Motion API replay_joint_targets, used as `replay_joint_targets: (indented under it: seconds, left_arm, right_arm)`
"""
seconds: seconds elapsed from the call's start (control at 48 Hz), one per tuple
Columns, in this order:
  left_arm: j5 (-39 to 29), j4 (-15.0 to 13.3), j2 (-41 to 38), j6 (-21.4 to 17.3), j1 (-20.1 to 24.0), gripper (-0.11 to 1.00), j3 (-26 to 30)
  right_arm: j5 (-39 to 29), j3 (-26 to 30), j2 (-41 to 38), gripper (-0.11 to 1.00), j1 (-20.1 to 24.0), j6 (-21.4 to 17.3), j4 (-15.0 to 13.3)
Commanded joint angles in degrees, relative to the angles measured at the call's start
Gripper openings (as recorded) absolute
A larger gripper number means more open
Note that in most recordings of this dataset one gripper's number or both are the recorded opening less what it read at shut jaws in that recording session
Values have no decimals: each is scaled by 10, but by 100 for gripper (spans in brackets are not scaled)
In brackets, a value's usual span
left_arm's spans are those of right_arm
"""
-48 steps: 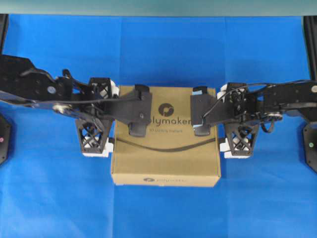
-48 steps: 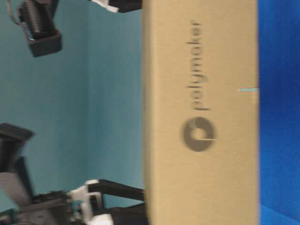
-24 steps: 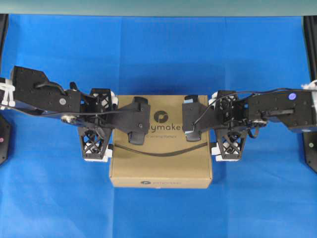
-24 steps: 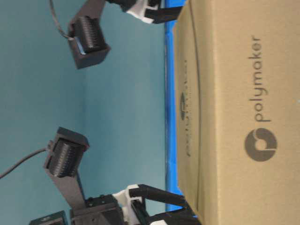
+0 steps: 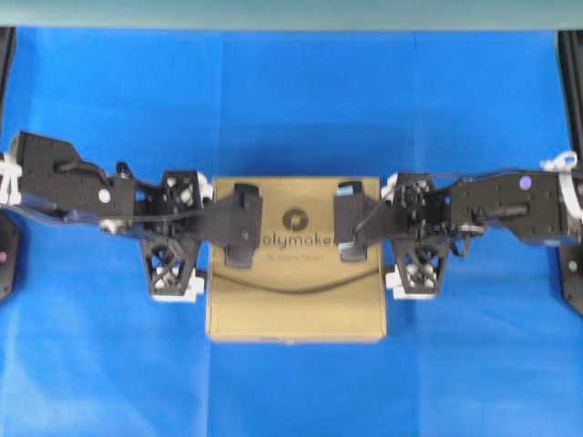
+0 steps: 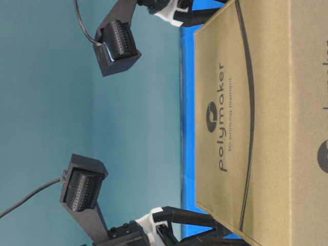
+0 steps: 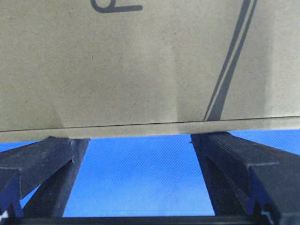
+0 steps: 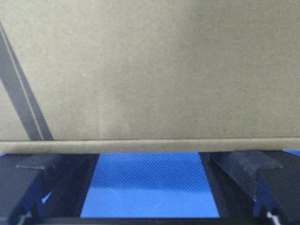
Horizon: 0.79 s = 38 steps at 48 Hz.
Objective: Lift up the cardboard box by clamping it between your arms.
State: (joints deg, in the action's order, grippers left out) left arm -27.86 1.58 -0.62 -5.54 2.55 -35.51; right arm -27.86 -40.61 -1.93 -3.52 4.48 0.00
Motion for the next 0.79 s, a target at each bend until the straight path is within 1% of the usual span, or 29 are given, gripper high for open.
replay_joint_targets:
  seconds: [0.0, 0.229, 0.479, 0.771]
  left_arm:
    - [47, 4, -25, -8, 12, 89, 13]
    - [47, 4, -23, -11, 25, 89, 21]
    - [46, 4, -17, -33, 38, 89, 20]
    - [46, 4, -14, -28, 38, 89, 18]
  right_arm:
    - [50, 18, -11, 99, -9, 10, -3]
    - [48, 25, -9, 99, -22, 11, -3]
    - [43, 33, -1, 99, -37, 10, -3]
    - [17, 33, 7, 99, -45, 14, -2]
